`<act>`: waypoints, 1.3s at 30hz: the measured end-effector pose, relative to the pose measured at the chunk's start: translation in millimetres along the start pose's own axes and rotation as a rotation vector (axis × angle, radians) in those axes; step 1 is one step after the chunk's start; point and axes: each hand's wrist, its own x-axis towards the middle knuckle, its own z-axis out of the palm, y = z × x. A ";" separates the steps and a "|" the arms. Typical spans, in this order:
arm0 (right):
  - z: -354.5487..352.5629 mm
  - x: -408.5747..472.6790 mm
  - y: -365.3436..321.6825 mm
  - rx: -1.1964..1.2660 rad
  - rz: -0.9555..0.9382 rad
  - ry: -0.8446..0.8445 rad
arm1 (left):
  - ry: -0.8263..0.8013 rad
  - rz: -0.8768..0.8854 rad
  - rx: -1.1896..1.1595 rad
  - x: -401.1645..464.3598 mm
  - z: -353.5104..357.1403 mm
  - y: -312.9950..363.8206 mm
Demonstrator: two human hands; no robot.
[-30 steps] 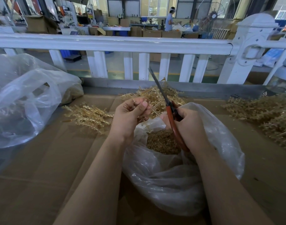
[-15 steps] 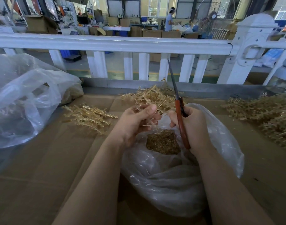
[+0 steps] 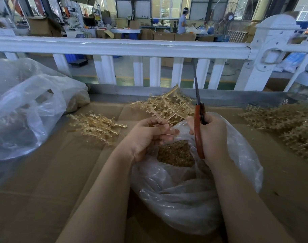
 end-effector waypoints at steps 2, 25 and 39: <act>1.7 0.4 0.3 -0.053 -0.020 0.001 | -0.005 0.010 0.015 0.6 0.6 -0.1; 1.5 -8.5 2.4 -0.350 -0.128 -0.179 | 0.197 0.185 -0.342 3.9 -8.1 5.1; 0.2 -12.3 2.7 -0.528 -0.312 -0.269 | 0.279 0.402 -0.147 4.7 -6.3 3.1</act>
